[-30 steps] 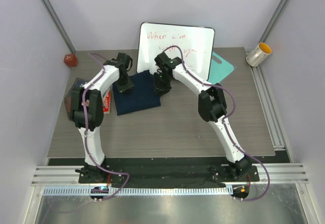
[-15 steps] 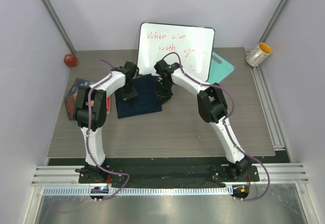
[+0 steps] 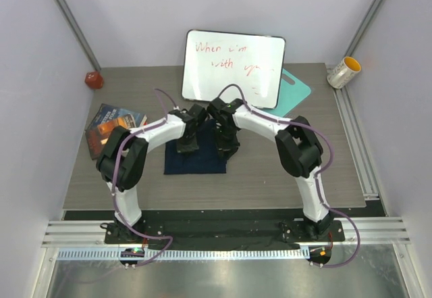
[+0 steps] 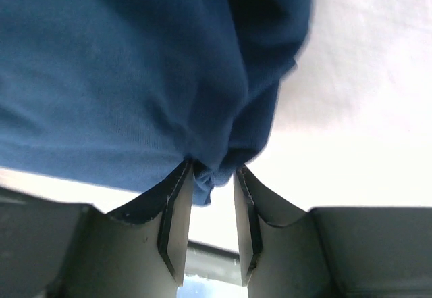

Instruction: Fold and stack the t-shirts

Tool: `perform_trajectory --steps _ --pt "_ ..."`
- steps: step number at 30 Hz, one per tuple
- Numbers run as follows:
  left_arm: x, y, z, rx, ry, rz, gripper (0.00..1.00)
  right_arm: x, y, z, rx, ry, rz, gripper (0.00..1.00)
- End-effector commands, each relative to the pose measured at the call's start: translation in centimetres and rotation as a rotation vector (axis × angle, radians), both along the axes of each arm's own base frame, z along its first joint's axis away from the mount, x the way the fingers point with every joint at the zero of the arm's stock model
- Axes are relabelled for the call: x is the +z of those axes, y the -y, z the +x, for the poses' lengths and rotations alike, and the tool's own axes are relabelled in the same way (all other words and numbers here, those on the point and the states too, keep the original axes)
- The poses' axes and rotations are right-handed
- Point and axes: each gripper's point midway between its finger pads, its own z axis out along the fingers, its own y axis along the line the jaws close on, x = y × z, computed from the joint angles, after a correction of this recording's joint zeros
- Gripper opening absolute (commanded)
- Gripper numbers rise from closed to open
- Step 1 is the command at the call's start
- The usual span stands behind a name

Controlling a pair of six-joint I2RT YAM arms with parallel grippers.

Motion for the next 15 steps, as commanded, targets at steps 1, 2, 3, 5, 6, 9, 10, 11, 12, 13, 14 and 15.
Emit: perform_trajectory --steps 1,2,3,5,6,9,10,11,12,13,14,15 --pt "-2.5 1.6 -6.7 -0.039 -0.152 0.013 0.02 4.9 0.7 -0.4 -0.046 0.114 0.063 0.36" --pt "-2.3 2.4 -7.5 -0.066 -0.144 0.018 0.02 5.8 1.2 -0.7 -0.053 0.133 0.071 0.36" --pt "-2.3 2.8 -8.0 -0.067 -0.140 0.017 0.02 6.2 1.3 -0.9 -0.053 0.138 0.077 0.36" --pt "-2.2 3.5 -9.2 -0.101 -0.139 0.025 0.02 6.8 2.0 -1.6 -0.055 0.142 0.076 0.36" --pt "-1.8 3.6 -9.4 -0.096 -0.131 0.025 0.02 7.9 2.2 -1.7 -0.054 0.162 0.092 0.36" --pt "-0.1 3.7 -9.4 -0.095 -0.089 0.021 0.04 10.3 2.9 -1.6 -0.053 0.230 0.106 0.36" --pt "0.8 3.9 -8.9 -0.094 -0.063 0.016 0.05 10.9 3.1 -1.4 -0.047 0.253 0.107 0.37" --pt "1.5 3.7 -8.5 -0.092 -0.040 0.021 0.06 11.6 3.1 -1.0 -0.045 0.282 0.112 0.37" --pt "2.4 3.3 -8.1 -0.093 -0.015 0.044 0.07 12.2 3.2 -0.7 -0.048 0.306 0.111 0.37" --pt "4.1 3.6 -7.1 -0.100 0.030 0.031 0.08 12.5 3.2 -0.4 -0.041 0.321 0.113 0.37" --pt "5.2 3.7 -6.7 -0.101 0.055 0.029 0.09 12.8 2.9 -0.1 -0.031 0.334 0.119 0.37" --pt "6.1 3.4 -6.3 -0.102 0.073 0.041 0.10 12.8 2.7 0.1 -0.026 0.335 0.120 0.37"
